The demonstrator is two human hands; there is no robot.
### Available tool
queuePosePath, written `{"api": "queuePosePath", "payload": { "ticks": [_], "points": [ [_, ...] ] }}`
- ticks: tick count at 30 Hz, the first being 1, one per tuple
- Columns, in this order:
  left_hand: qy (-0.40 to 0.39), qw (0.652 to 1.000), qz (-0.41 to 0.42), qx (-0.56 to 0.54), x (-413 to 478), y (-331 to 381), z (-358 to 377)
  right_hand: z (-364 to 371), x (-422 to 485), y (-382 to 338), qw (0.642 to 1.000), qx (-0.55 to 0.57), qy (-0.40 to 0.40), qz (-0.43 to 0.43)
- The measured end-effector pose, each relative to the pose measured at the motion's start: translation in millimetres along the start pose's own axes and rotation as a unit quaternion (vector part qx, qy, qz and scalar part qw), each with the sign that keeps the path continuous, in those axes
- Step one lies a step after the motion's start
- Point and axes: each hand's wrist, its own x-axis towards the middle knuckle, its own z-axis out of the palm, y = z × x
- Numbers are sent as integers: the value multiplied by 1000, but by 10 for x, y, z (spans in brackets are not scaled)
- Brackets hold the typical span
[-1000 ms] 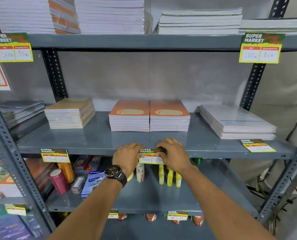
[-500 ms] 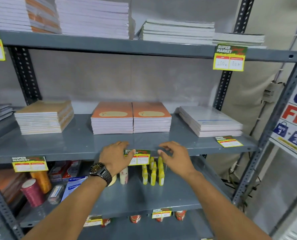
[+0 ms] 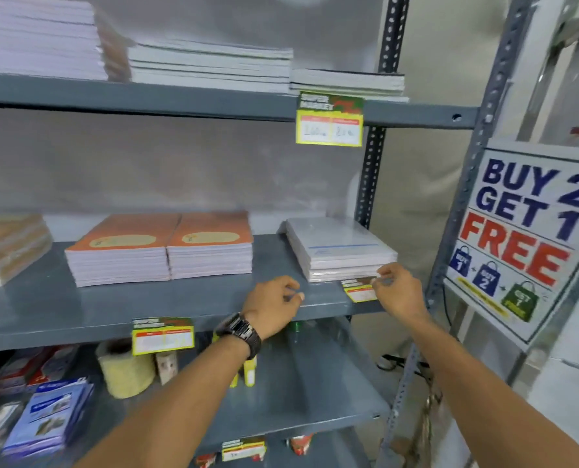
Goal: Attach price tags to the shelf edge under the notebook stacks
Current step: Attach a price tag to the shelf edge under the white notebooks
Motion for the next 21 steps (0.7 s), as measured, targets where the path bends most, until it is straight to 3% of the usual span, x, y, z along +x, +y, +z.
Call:
{"api": "queuePosePath", "payload": {
  "ticks": [3,8,11,16,21],
  "points": [
    [-35,998,-31,-43,258,354,390,-143,238,289,999,-34,-30,5],
    [-24,996,-74,-43,520,716,804,-169,465,491,993,-46,-113,-9],
    [-18,994,-110,-10,622,801,952,-145,527,510,991,-11,-132,-16],
    [30,984,-158,-82,707,855,1071,-121,595,519,982,93,-164,16],
    [35,984,-131,-118,722,871,1075,-122,619,562,981,112,-159,-3]
  ]
}}
